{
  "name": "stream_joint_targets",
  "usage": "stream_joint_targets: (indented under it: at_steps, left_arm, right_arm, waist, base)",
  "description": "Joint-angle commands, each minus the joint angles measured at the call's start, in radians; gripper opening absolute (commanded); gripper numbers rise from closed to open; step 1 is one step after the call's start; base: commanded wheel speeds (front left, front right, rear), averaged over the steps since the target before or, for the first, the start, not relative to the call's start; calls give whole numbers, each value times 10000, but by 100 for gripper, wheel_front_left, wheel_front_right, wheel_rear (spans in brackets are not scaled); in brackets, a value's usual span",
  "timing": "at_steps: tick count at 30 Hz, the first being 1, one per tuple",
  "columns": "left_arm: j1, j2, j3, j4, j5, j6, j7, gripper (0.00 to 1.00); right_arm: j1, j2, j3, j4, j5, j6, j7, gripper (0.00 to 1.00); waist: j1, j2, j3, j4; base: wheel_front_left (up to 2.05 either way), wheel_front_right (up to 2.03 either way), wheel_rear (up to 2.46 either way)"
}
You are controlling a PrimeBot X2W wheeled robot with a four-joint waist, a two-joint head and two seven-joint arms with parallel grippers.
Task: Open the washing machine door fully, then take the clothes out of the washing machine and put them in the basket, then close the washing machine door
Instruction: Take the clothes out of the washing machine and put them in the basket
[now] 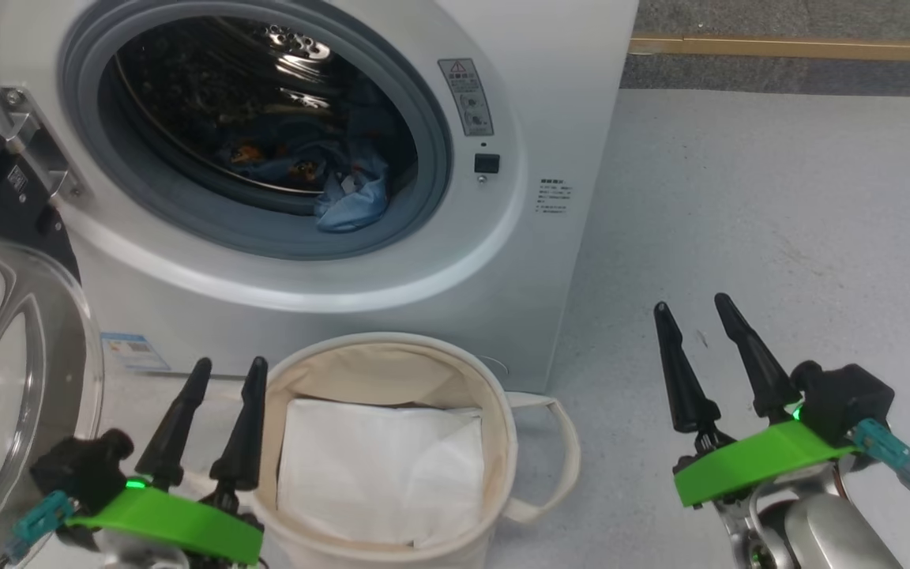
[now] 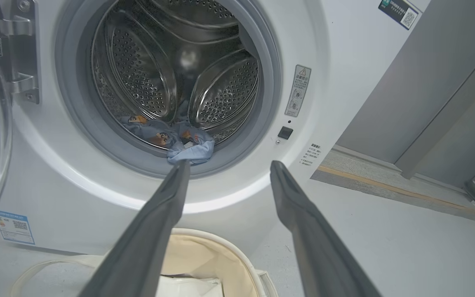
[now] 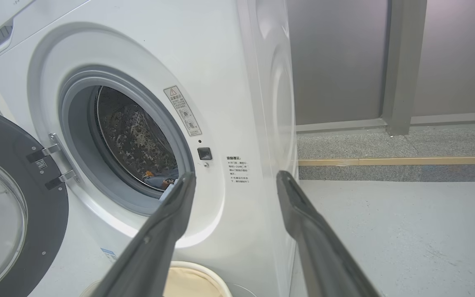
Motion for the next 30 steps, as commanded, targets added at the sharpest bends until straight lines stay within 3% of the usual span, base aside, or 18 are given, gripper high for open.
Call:
stream_joint_targets:
  at_steps: [1,13,26,30]
  left_arm:
    - [-578,50,284,-209,84,55,-31,100]
    - [-1721,-476,29,1051,240,212,-294,100]
    - [-5117,-1035,-140,4975,-56,-655,-700,100]
    - [-6580,-924,-388,6419,-224,-941,-830,100]
  right_arm:
    - [-410,-6,95,-336,-82,75,14,100]
    - [-398,-23,140,-276,-219,75,112,100]
    - [-591,15,111,-331,-416,75,63,100]
    - [-726,-33,-34,-595,-576,75,156,100]
  waist:
    - [0,0,27,5]
    - [0,0,379,-122]
    - [0,0,1635,-680]
    - [0,0,2399,-942]
  base:
    - [81,-81,0]
    - [17,-17,0]
    - [0,0,0]
    - [0,0,0]
